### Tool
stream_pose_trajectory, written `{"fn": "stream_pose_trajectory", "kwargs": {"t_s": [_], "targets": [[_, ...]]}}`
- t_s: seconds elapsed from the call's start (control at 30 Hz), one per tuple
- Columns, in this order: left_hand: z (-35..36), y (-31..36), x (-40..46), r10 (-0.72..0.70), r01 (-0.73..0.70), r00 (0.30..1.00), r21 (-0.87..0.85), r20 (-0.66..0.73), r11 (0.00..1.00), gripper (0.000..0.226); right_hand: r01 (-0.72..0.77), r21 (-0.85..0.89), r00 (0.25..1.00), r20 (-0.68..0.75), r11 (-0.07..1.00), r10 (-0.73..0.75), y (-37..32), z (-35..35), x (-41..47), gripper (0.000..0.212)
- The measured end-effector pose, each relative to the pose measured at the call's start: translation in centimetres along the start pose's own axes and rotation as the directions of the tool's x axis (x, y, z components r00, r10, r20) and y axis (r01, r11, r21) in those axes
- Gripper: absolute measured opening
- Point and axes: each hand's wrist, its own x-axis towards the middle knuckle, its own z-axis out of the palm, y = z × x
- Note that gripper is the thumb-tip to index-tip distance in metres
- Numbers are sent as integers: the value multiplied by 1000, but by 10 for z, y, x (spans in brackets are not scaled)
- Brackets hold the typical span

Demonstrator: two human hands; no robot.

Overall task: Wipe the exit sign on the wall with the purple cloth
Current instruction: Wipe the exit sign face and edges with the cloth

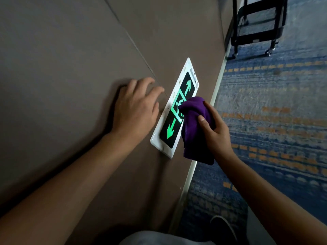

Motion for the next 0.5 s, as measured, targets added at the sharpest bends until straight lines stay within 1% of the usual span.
{"fn": "stream_pose_trajectory", "kwargs": {"t_s": [0.03, 0.07, 0.1, 0.13, 0.2, 0.23, 0.3, 0.4, 0.43, 0.5], "targets": [[-1, -1, -1, 42, -42, 999, 77, 2, 996, 35, -3, 4, 1000, -30, 1000, 3, 0, -3, -1, 52], [1, -4, -3, 73, -77, 997, 140, 32, 987, 35, -18, 22, 998, -65, 1000, 19, 4, -3, 0, 51], [3, -7, -5, 92, -101, 994, 184, 59, 978, 36, -41, 46, 993, -106, 998, 46, 8, -3, 2, 51], [3, -6, -5, 115, -125, 992, 220, 54, 968, 37, -46, 75, 989, -136, 996, 56, 8, -5, 3, 50], [6, -10, -6, 110, -126, 991, 265, 75, 956, 37, -129, 154, 983, -113, 980, 147, 16, 8, 6, 49], [5, -7, -4, 114, -133, 990, 283, 82, 950, 36, -128, 156, 982, -121, 979, 147, 14, 13, 5, 49], [10, -7, -1, 99, -166, 976, 363, 196, 917, 33, -141, 149, 978, -132, 979, 161, 19, 34, 4, 50], [16, -2, 3, 49, -234, 930, 485, 363, 843, 39, -107, 189, 961, -230, 976, 150, 20, 49, 6, 54], [13, -3, 4, 36, -242, 922, 503, 385, 830, 42, -92, 206, 956, -254, 974, 144, 17, 51, 9, 54], [11, -5, 11, 54, -261, 917, 494, 394, 830, 48, -89, 236, 944, -290, 968, 158, 16, 45, 24, 54]]}}
